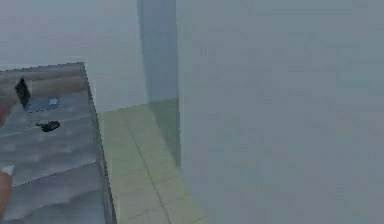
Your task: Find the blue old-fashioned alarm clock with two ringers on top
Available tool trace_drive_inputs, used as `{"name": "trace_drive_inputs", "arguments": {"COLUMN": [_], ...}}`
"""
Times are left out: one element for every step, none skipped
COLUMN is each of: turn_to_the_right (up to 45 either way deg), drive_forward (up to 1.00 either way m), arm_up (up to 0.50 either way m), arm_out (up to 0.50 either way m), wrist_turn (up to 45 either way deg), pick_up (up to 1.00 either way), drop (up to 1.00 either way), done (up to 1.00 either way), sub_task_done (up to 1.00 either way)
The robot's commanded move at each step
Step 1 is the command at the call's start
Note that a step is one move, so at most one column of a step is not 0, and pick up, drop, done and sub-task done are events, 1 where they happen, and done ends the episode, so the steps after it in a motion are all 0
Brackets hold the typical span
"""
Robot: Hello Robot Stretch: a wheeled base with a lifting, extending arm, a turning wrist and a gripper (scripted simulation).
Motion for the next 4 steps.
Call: {"name": "trace_drive_inputs", "arguments": {"turn_to_the_right": [0.0,-24.0,0.0,-3.0], "drive_forward": [0.3,0.0,1.0,0.0], "arm_up": [0.0,0.0,0.0,0.0], "arm_out": [0.0,0.0,0.0,0.0], "wrist_turn": [0.0,0.0,0.0,0.0], "pick_up": [0.0,0.0,0.0,0.0], "drop": [0.0,0.0,0.0,0.0], "done": [0.0,0.0,0.0,0.0], "sub_task_done": [0.0,0.0,0.0,0.0]}}
